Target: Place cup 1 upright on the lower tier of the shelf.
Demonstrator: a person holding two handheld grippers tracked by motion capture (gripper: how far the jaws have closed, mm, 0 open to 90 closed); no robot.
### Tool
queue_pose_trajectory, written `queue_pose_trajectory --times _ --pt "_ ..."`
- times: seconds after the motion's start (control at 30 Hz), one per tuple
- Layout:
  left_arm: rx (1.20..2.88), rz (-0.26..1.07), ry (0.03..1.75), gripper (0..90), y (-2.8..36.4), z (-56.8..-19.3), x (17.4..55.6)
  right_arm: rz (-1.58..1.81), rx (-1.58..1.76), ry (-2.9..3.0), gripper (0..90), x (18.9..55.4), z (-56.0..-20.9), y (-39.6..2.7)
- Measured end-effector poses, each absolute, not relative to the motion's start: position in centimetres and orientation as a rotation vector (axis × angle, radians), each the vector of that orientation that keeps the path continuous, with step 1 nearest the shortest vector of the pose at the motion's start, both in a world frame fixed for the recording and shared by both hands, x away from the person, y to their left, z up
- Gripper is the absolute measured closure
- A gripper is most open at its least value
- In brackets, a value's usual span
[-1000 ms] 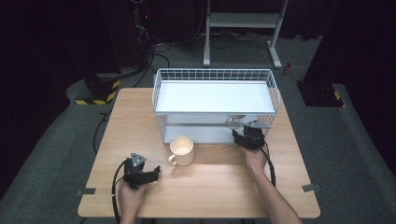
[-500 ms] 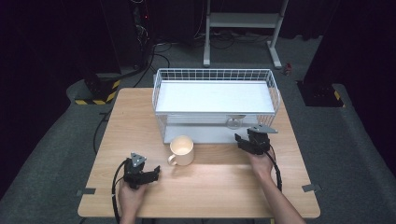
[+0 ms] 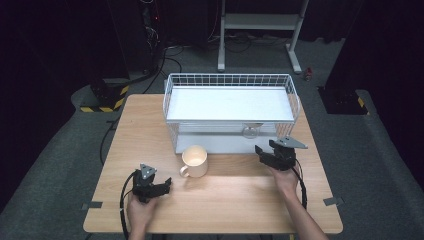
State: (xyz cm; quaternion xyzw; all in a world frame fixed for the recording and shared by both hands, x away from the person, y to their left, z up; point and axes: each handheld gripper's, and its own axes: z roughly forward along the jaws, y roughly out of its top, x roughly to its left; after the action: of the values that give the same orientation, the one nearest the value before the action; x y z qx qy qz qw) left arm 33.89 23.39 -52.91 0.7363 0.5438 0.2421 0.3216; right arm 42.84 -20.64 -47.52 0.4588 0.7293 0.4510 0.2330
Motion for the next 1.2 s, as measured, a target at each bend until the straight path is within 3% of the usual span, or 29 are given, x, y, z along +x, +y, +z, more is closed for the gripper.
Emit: queue_pose_trajectory --times 1.2 --pt "1.936 0.635 1.434 15.9 23.4 -52.9 33.9 1.301 1.272 1.969 31.8 39.1 -47.5 -24.3"
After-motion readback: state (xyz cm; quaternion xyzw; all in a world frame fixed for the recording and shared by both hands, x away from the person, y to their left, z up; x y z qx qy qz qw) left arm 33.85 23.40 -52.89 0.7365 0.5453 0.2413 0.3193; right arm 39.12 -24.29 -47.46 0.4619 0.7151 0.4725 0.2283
